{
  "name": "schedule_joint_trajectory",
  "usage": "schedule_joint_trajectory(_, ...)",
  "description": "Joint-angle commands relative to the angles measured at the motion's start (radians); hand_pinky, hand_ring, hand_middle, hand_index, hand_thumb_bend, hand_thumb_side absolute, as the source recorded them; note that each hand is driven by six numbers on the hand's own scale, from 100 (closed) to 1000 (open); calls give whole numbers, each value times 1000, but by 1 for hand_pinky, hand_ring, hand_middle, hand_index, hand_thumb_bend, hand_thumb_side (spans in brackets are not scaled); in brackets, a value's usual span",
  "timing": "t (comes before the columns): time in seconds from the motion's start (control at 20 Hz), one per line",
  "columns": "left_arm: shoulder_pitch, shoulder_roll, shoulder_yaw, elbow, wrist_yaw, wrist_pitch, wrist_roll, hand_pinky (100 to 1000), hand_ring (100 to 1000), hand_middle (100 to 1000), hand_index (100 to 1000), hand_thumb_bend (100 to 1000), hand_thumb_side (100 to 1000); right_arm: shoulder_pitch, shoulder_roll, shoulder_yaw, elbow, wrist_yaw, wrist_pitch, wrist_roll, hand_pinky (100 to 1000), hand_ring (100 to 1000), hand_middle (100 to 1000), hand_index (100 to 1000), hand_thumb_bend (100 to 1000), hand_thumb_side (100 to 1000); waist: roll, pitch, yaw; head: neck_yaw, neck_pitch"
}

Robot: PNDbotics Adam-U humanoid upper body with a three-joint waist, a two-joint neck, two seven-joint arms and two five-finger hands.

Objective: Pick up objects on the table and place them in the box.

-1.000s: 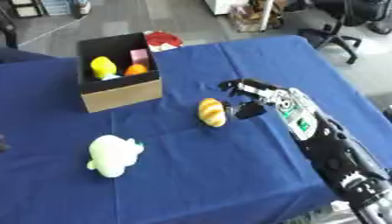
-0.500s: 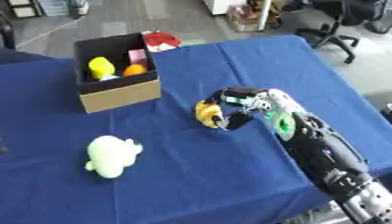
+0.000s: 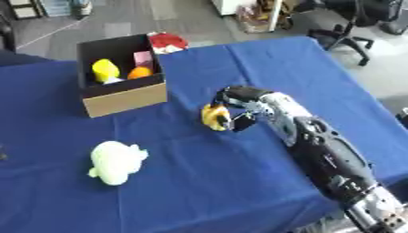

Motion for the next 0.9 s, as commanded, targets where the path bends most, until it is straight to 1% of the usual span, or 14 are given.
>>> schedule_joint_trajectory(0.05, -3, 15, 2, -12, 2, 0, 0, 776, 615, 603, 789, 111, 652, -64, -12, -47, -63, -54, 27, -51, 714, 557, 272, 355, 100, 100, -12, -9, 0, 0, 4)
schedule_joint_trajectory(0.2, -2, 13, 0, -13, 4, 0, -1, 776, 615, 603, 789, 110, 651, -154, -2, -65, -93, -94, 46, -43, 716, 554, 273, 356, 100, 100, -12, -13, 3, -2, 4)
schedule_joint_trajectory(0.3, -2, 12, -1, -13, 6, 0, -2, 776, 615, 603, 789, 108, 651, -230, 25, -70, -75, -88, 54, -30, 714, 551, 273, 357, 100, 100, -10, -15, 7, -4, 4)
schedule_joint_trajectory(0.4, -2, 8, -4, -14, 8, -1, -5, 776, 615, 603, 789, 108, 651, -310, 80, -77, -4, -88, 55, -14, 714, 547, 275, 363, 100, 100, -5, -17, 12, -6, 4)
schedule_joint_trajectory(0.55, -3, 4, -9, -15, 12, -1, -10, 777, 615, 603, 789, 107, 650, -404, 179, -100, 149, -102, 18, 16, 714, 546, 280, 371, 100, 100, 6, -17, 18, -13, 4)
schedule_joint_trajectory(0.7, -8, -1, -16, -16, 16, -1, -15, 777, 615, 603, 789, 107, 650, -459, 274, -132, 283, -45, -12, 25, 725, 558, 298, 393, 100, 100, 18, -16, 28, -27, 4)
schedule_joint_trajectory(0.85, -12, -12, -25, -16, 22, 0, -25, 777, 615, 603, 789, 107, 649, -475, 353, -176, 366, 74, 8, -20, 728, 569, 315, 412, 100, 100, 31, -15, 46, -46, 4)
schedule_joint_trajectory(0.9, -13, -14, -27, -16, 23, 0, -27, 777, 616, 603, 789, 108, 648, -475, 368, -189, 382, 113, 20, -42, 732, 581, 345, 444, 100, 100, 34, -15, 51, -51, 4)
